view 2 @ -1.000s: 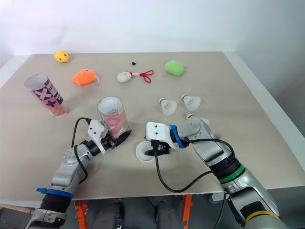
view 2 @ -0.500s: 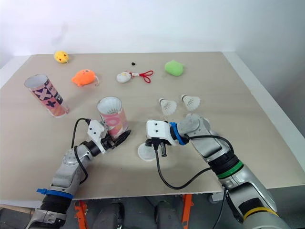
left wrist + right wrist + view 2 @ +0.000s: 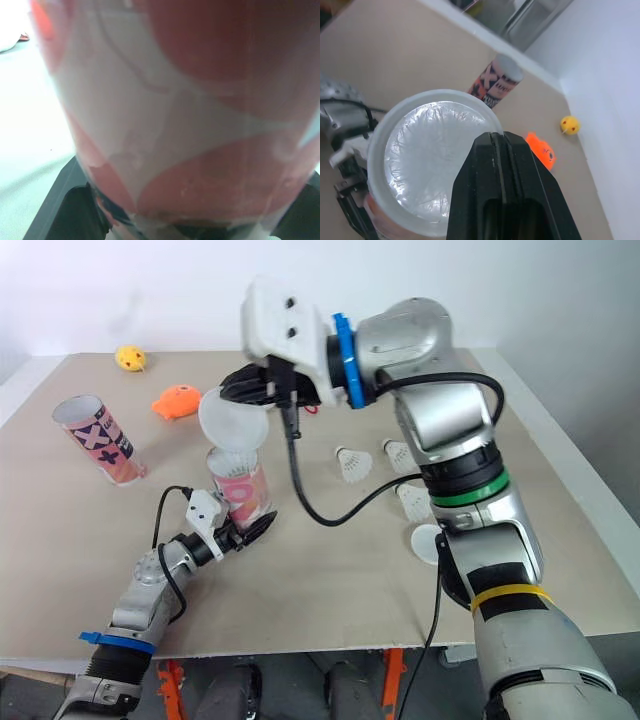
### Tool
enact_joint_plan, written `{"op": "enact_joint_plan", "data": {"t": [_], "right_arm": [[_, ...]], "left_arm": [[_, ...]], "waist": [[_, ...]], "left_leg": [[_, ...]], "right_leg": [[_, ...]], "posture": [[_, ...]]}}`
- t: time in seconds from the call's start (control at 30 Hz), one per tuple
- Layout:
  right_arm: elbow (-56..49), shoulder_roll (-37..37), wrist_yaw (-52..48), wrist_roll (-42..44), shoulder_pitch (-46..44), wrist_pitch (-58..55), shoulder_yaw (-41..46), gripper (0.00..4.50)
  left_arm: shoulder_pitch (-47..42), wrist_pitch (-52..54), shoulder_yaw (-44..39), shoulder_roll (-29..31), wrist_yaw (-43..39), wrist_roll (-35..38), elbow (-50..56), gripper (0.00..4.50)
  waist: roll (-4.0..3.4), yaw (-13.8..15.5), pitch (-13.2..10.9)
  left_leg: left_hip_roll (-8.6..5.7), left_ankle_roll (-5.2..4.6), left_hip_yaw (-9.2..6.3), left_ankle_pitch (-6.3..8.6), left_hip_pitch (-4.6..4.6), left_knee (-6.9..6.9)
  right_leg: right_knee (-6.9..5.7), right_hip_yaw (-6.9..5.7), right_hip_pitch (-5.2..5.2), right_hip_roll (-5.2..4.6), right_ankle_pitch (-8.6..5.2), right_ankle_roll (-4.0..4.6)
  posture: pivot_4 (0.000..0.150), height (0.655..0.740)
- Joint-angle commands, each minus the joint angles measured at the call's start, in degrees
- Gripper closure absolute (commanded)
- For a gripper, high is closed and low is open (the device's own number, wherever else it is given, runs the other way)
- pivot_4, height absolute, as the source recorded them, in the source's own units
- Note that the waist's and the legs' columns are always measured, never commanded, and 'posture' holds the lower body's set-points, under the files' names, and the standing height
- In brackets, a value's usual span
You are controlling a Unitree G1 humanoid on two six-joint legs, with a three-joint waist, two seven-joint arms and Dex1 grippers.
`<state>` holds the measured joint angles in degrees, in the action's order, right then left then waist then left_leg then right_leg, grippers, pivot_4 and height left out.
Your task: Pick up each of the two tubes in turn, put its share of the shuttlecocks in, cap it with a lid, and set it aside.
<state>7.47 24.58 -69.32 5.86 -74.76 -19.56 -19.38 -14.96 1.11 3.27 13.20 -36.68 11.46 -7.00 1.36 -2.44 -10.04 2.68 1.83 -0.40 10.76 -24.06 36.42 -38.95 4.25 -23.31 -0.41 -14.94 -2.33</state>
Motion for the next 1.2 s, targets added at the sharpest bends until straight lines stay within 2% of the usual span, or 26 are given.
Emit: {"op": "enact_joint_plan", "data": {"t": [0.03,0.37,1.2], "right_arm": [[2.75,-1.25,1.52,-4.80,-1.89,4.43,-2.89,4.44],[6.74,-4.13,0.96,-9.02,-1.54,8.37,-5.45,4.44],[5.12,-4.86,-0.88,-14.89,2.74,13.02,-8.59,4.44]], "left_arm": [[0.91,1.55,1.27,0.18,0.47,-1.32,-2.32,1.32],[1.61,1.73,1.57,0.31,0.97,-1.58,-1.37,1.32],[1.21,2.22,1.47,0.64,1.22,-1.46,-1.10,1.32]], "waist": [[0.00,0.02,0.00],[0.00,0.03,0.00],[0.00,0.03,0.00]], "left_leg": [[0.00,0.00,0.00,0.00,0.01,0.00],[0.00,0.00,-0.01,0.00,-0.03,0.00],[-0.01,0.00,0.00,0.00,-0.03,-0.01]], "right_leg": [[0.00,0.00,0.01,0.00,0.00,0.00],[0.00,-0.01,-0.01,-0.01,0.00,-0.01],[0.04,-0.02,-0.01,-0.04,-0.02,-0.02]], "posture": [[0.150,0.7400],[0.150,0.7400],[0.150,0.7400]]}}
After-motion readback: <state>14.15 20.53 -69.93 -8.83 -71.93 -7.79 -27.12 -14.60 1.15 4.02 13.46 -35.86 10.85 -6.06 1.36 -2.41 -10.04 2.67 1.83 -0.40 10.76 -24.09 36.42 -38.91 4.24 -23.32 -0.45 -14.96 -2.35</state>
